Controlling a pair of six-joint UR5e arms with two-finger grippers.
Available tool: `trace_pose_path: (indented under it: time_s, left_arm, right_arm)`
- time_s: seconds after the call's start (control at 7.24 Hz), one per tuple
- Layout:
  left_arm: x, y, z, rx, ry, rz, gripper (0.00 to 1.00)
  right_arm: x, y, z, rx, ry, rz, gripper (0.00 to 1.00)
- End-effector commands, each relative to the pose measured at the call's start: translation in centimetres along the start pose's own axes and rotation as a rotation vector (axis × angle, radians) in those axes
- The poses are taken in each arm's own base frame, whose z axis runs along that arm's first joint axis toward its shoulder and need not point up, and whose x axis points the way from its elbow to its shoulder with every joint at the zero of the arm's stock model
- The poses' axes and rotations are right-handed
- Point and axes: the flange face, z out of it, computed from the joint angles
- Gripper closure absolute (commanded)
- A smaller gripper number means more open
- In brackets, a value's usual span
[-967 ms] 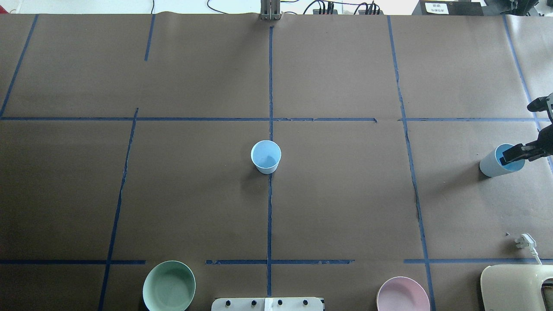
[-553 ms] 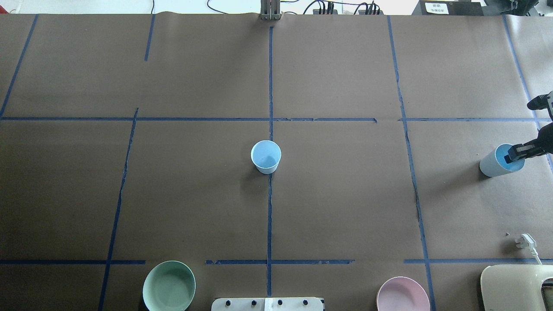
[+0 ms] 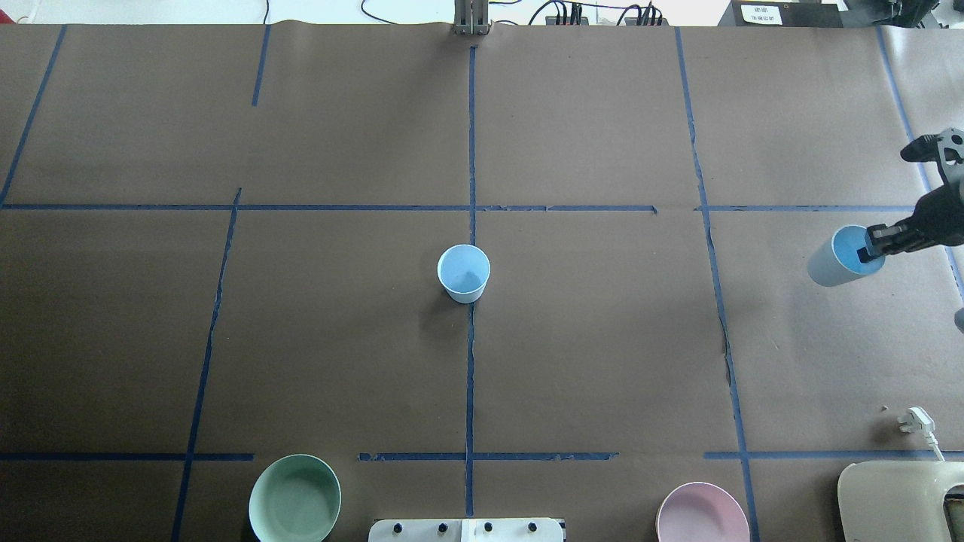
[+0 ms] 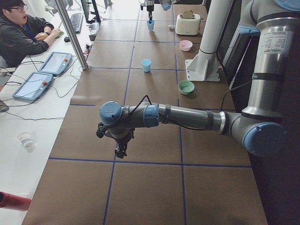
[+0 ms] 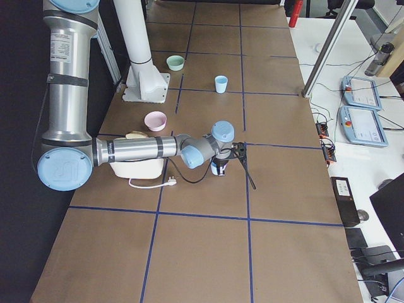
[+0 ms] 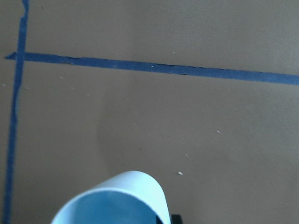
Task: Stack blue cups with both arms
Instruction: 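Carry the held cup with the right gripper over the centre cup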
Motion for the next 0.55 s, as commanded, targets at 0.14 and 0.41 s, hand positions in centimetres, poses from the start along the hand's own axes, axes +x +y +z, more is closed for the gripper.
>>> trace_pose_path:
  time_s: [0.14, 0.41]
  left_arm:
    - [-0.6, 1.7, -0.2, 0.003, -0.039, -0.050, 0.00]
    - [-2.0, 5.0, 2.0, 0.053, -0.052, -0.022, 0.00]
  right_arm:
    - [-21.9, -5.5, -7.6, 0.014, -0.042, 0.180, 1.00]
    - [-33.8, -4.3, -7.4, 0.017, -0.080, 0.279, 1.00]
